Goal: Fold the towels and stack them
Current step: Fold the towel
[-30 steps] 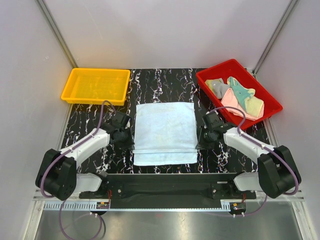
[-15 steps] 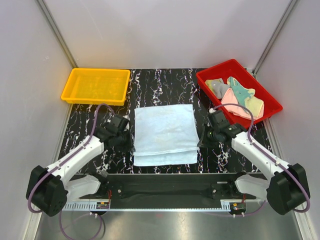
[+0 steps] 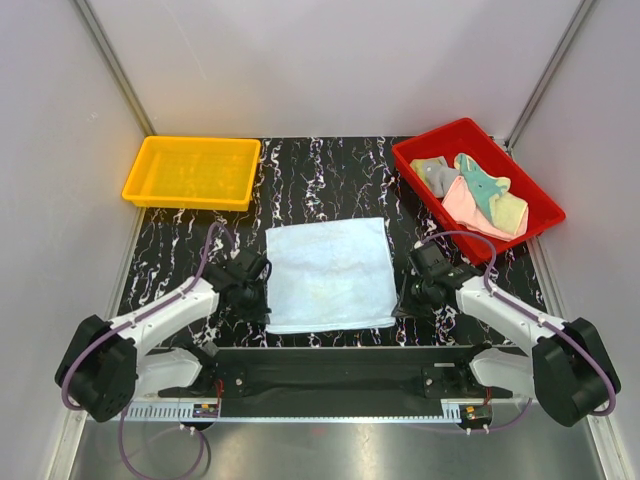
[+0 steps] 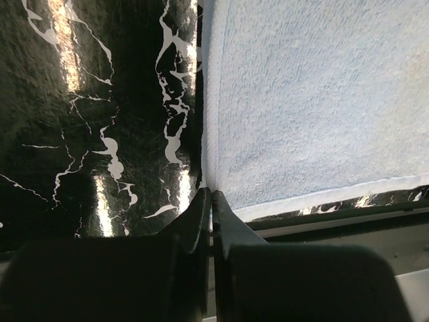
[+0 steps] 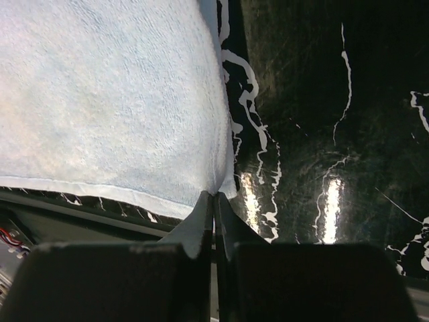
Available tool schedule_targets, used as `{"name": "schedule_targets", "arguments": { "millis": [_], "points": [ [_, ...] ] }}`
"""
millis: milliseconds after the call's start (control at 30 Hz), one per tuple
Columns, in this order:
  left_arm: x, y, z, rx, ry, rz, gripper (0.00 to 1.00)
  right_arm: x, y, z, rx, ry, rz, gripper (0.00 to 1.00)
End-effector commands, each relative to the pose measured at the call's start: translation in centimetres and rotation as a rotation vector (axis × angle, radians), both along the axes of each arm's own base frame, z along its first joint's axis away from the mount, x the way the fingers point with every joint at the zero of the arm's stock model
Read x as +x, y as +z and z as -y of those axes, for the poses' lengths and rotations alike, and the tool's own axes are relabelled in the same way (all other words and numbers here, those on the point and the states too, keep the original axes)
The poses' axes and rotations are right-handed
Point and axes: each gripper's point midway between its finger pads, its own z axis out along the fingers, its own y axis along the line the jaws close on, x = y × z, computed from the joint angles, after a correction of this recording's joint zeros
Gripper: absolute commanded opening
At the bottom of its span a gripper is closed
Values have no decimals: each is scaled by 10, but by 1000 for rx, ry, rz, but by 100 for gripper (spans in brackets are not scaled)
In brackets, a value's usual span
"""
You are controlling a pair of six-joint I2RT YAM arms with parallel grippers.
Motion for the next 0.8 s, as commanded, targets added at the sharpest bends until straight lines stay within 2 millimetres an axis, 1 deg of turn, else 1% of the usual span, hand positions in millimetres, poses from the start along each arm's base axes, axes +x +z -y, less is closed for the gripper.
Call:
{"name": "schedule_targets", "arguments": {
  "millis": [0, 200, 233, 300, 333, 367, 433, 467, 500, 533, 567, 600, 633, 667, 733, 767],
  "points": [
    [9, -3, -3, 33, 27, 33, 0, 6, 1, -8, 31, -18, 23, 0],
    [7, -9, -3, 47, 21, 11, 0, -4, -13, -6, 16, -34, -12, 0],
    [7, -10, -3, 46, 20, 9, 1, -4, -13, -5, 15, -38, -10, 1],
    [7, -9, -1, 41, 19, 7, 11, -4, -12, -5, 16, -44, -4, 7],
    [8, -7, 0, 40, 17, 8, 22, -1, -11, -4, 9, -51, 7, 11],
    [11, -2, 2, 36, 11, 15, 29, 0, -7, -4, 9, -53, 14, 17],
    [16, 8, 4, 32, 3, 35, 39, 4, -3, -1, -6, -65, 33, 21],
    [23, 19, 4, 40, 3, 58, 41, 6, 3, 0, -16, -64, 41, 26],
    [25, 25, 5, 33, 1, 71, 42, 9, 7, 1, -21, -68, 53, 29],
    [29, 28, 3, 47, 9, 94, 45, 12, 11, 2, -31, -69, 68, 31],
    [32, 31, 4, 42, 8, 109, 49, 16, 18, 0, -28, -58, 86, 33],
    [33, 30, 5, 38, 9, 112, 51, 19, 21, 0, -29, -54, 95, 36],
    [34, 30, 5, 37, 2, 117, 51, 22, 22, -1, -37, -49, 99, 38],
    [39, 31, 5, 42, 1, 136, 51, 30, 31, -3, -39, -34, 124, 40],
    [57, 43, 2, 55, 11, 186, 53, 42, 38, -5, -56, 4, 163, 45],
    [67, 49, 1, 52, 19, 211, 54, 57, 49, -10, -69, 43, 210, 46]
  ]
}}
